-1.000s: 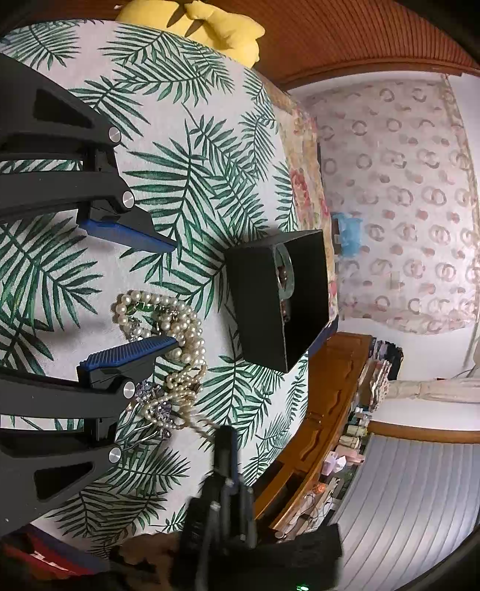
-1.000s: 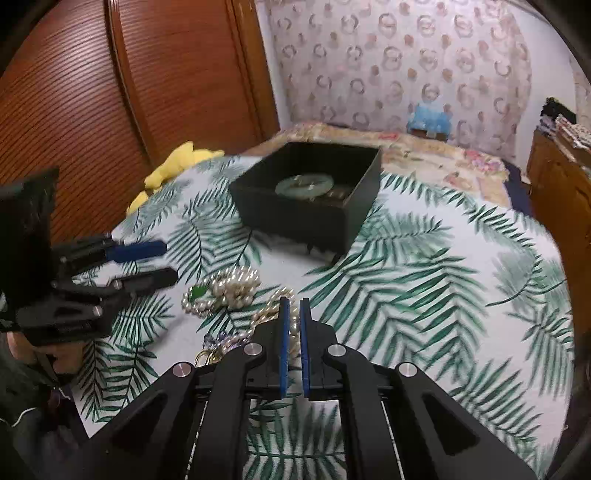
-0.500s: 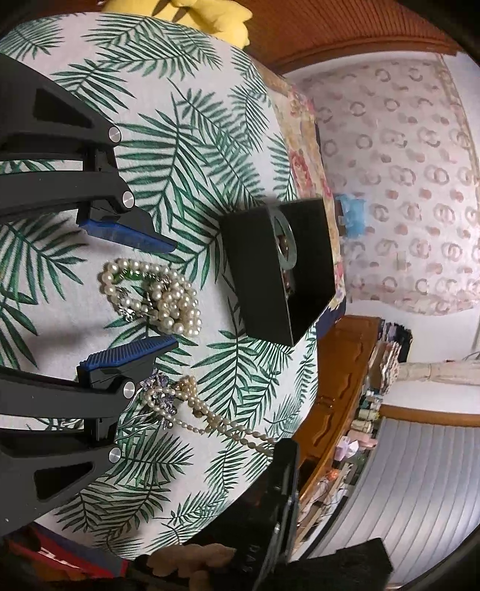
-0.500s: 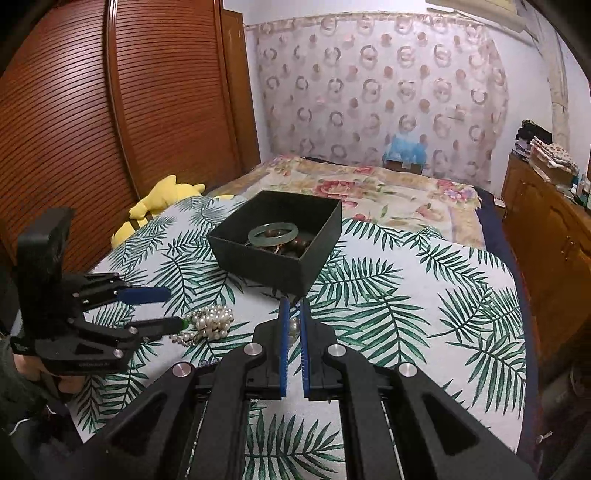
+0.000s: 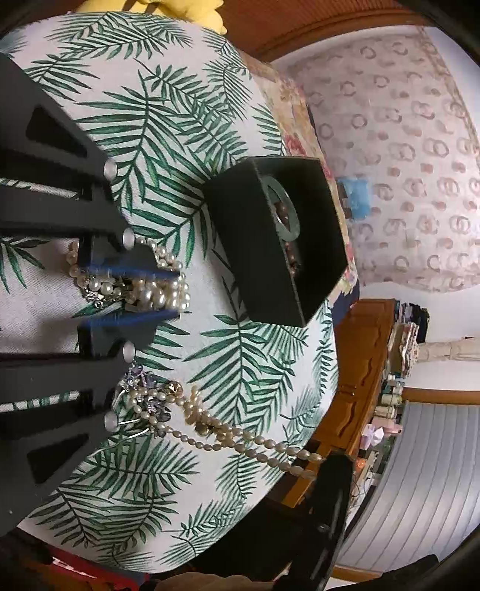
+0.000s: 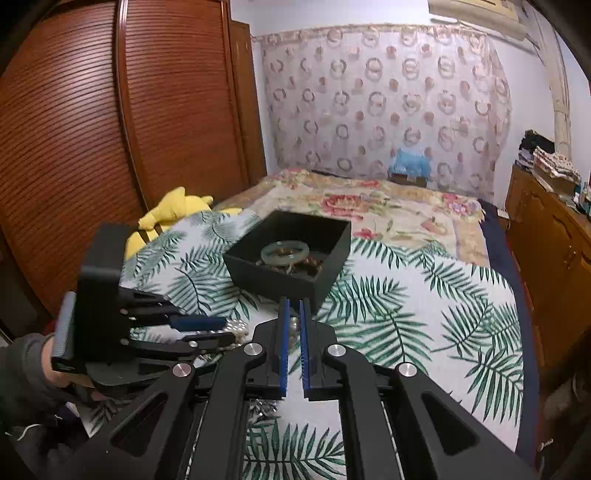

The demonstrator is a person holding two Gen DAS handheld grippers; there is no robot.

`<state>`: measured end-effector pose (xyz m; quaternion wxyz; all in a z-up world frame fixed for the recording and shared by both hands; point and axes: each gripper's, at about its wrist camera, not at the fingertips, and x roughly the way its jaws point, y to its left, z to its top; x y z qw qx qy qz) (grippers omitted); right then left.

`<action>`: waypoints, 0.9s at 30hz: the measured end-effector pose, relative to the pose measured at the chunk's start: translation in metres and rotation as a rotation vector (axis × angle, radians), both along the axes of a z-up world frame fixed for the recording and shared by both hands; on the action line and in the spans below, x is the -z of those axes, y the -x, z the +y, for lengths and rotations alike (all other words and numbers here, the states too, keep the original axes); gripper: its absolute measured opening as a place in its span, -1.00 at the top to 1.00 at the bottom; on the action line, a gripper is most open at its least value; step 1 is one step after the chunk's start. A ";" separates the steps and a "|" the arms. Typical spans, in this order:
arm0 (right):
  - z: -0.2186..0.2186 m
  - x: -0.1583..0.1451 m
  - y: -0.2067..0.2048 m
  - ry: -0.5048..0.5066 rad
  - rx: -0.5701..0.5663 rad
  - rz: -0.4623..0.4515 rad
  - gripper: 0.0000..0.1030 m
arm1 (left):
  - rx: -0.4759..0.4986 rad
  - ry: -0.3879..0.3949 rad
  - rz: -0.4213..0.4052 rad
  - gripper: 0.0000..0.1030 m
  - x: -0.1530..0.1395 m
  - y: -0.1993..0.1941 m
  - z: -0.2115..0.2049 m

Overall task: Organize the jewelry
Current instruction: 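Grasp a pearl strand with the right tool while the left tool grasps another pearl strand, then carry the pearl strands over the black box and lower them in with both tools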

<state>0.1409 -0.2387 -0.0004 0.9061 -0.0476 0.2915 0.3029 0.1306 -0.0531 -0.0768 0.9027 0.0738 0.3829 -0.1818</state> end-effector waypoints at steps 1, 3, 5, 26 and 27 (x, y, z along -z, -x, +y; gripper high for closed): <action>0.001 -0.004 0.001 -0.002 -0.003 -0.007 0.88 | -0.005 0.002 -0.007 0.87 -0.003 0.001 0.001; 0.002 -0.014 0.003 -0.006 -0.009 -0.027 0.88 | -0.011 0.018 -0.022 0.87 -0.009 0.003 0.003; 0.004 -0.024 0.005 -0.006 -0.015 -0.046 0.88 | -0.014 0.029 -0.033 0.87 -0.015 0.006 0.005; 0.008 -0.055 -0.007 0.022 -0.009 -0.065 0.88 | -0.023 0.108 -0.228 0.87 -0.115 0.030 0.031; 0.008 -0.054 -0.007 0.024 -0.007 -0.065 0.88 | -0.025 0.108 -0.236 0.87 -0.119 0.029 0.032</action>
